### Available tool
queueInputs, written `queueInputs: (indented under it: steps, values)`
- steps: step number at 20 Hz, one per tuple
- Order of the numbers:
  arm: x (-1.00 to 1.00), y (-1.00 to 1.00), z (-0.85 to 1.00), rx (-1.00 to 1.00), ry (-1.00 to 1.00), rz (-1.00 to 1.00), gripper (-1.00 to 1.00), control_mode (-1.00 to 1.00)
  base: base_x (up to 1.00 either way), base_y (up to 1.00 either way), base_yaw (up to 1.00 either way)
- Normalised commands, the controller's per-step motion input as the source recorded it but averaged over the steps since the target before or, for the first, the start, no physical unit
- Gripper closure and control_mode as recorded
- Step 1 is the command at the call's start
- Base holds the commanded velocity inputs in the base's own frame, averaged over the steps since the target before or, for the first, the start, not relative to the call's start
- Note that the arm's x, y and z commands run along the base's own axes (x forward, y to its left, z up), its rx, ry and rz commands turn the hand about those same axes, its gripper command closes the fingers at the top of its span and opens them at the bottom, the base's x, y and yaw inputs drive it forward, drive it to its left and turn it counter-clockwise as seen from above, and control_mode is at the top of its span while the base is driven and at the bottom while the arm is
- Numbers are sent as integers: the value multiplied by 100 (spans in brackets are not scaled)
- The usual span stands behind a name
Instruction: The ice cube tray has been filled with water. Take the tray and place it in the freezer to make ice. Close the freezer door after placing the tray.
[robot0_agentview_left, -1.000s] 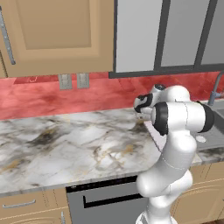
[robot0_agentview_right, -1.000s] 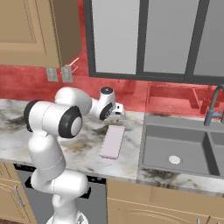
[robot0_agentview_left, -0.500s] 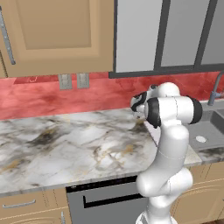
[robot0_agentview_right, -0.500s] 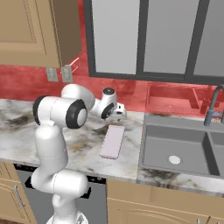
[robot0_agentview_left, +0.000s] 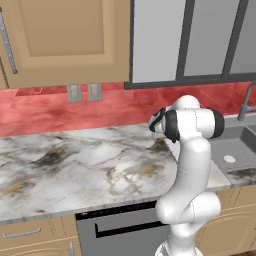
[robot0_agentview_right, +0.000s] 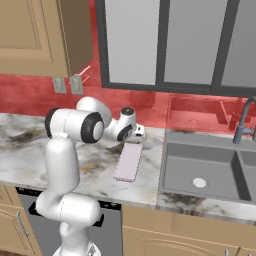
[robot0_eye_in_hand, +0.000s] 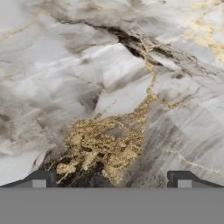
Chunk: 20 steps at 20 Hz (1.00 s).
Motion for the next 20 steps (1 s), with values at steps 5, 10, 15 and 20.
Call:
queueInputs:
  steps: [5,10,15,20]
  values:
    - [13,-12,-20,0,0,0,-100,-100,0,0,0]
    - [13,-9,-18,0,0,1,-100,-100,0,0,0]
    - [4,-1,-22,0,0,1,-100,-100,0,0,0]
    - [-32,0,-16,0,0,1,-100,-100,0,0,0]
